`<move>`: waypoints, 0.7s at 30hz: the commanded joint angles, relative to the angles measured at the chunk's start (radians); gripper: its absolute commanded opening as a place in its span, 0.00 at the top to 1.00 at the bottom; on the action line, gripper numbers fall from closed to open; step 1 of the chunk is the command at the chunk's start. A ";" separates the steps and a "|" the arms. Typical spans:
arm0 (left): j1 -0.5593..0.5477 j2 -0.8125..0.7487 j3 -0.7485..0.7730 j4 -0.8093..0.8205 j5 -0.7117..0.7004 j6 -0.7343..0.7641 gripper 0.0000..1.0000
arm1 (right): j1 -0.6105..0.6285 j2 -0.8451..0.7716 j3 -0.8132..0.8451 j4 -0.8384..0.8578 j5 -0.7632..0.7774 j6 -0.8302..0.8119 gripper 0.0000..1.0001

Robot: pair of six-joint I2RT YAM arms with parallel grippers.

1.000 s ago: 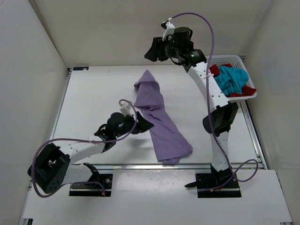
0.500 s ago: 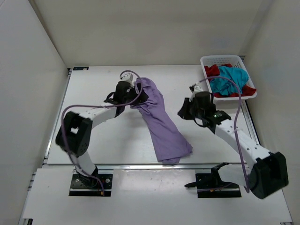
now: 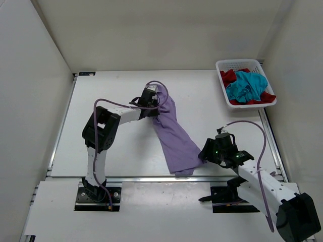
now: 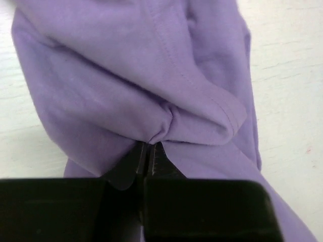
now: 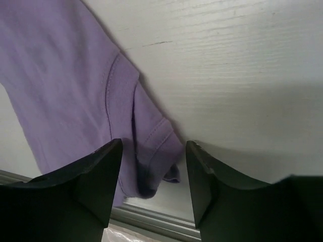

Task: Fold and stack the t-shirts
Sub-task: Flatten out the tshirt

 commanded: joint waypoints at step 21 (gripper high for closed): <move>0.410 -0.864 -0.455 0.192 0.330 -0.277 0.98 | 0.206 0.280 0.875 0.039 0.325 -0.403 1.00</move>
